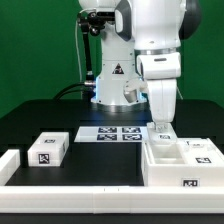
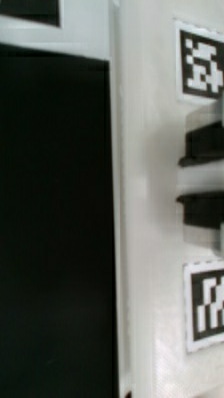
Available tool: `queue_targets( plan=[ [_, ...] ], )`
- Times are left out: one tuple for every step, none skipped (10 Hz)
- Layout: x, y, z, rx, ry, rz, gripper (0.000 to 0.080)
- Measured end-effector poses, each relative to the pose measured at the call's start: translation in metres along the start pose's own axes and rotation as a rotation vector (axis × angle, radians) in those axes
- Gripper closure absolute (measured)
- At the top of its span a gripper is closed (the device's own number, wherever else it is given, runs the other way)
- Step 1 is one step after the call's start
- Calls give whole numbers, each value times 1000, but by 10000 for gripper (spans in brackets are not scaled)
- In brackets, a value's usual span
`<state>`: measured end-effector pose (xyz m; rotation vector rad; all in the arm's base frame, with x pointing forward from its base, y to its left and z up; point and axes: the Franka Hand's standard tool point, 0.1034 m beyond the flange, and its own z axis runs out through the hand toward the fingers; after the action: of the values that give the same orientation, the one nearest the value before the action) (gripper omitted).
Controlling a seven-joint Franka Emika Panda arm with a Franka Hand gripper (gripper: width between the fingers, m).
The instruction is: Assemble cabinet
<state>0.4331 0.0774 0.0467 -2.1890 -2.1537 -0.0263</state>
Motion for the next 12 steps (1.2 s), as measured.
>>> queue_targets(
  plan=[
    [-4,1,-3,0,-3,-8,737],
    [-5,0,-1,2,-2,-3,737],
    [-5,0,-1,3,-2,-3,737],
    [-5,0,-1,3,-2,-2,737],
    [-5,0,-1,4,-2,-2,737],
    [-7,0,0,4,0,-7,737],
    [-11,-1,0,5,0,-5,737],
    [-4,-8,0,11,-1,-16,737],
    [1,-10,0,15,4,-37,737],
    [-6,-8,-1,19,29,-27,737],
    [-8,-3,-5,18,44,1,737],
    [-11,0,-6,11,71,-13,737]
  ],
)
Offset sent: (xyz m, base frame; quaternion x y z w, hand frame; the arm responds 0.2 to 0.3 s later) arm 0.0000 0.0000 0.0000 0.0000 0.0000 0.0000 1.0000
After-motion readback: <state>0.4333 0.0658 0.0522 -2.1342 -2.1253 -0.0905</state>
